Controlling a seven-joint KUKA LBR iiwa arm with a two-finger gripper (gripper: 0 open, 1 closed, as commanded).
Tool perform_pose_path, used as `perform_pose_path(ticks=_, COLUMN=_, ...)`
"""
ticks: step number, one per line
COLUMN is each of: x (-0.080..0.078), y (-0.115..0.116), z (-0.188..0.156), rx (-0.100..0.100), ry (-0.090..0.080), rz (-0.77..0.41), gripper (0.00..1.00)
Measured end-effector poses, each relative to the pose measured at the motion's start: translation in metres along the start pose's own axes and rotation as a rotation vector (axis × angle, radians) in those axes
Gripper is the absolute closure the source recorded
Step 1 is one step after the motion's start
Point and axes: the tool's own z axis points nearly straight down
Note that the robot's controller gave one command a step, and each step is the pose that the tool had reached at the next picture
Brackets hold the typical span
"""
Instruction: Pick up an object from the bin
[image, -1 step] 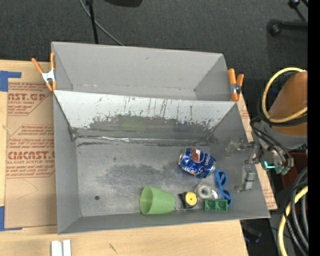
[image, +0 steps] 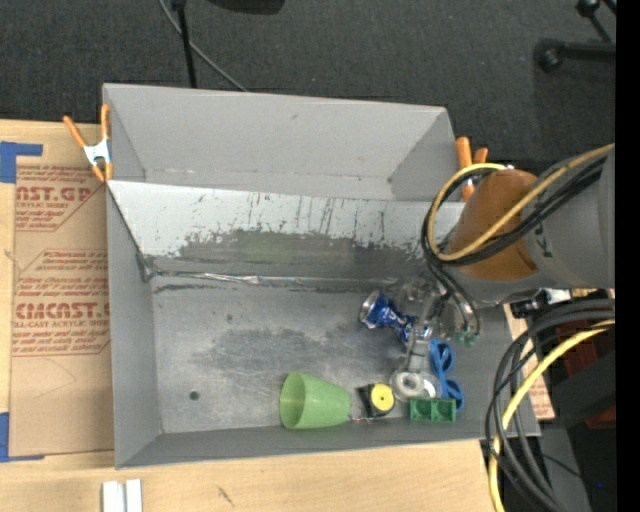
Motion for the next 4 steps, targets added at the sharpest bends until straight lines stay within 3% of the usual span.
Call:
perform_pose_path(ticks=1, x=-0.003, y=0.018, z=-0.035, rx=-0.001, ry=-0.007, rz=0.004, gripper=0.0)
perform_pose_path(ticks=2, x=0.001, y=0.018, z=-0.038, rx=0.001, ry=-0.004, rz=0.223, gripper=0.0)
perform_pose_path(ticks=3, x=0.003, y=0.022, z=-0.002, rx=0.001, ry=0.0, rz=0.381, gripper=0.0)
perform_pose_path(ticks=4, x=0.003, y=0.022, z=-0.001, rx=0.002, ry=0.0, rz=0.379, gripper=0.0)
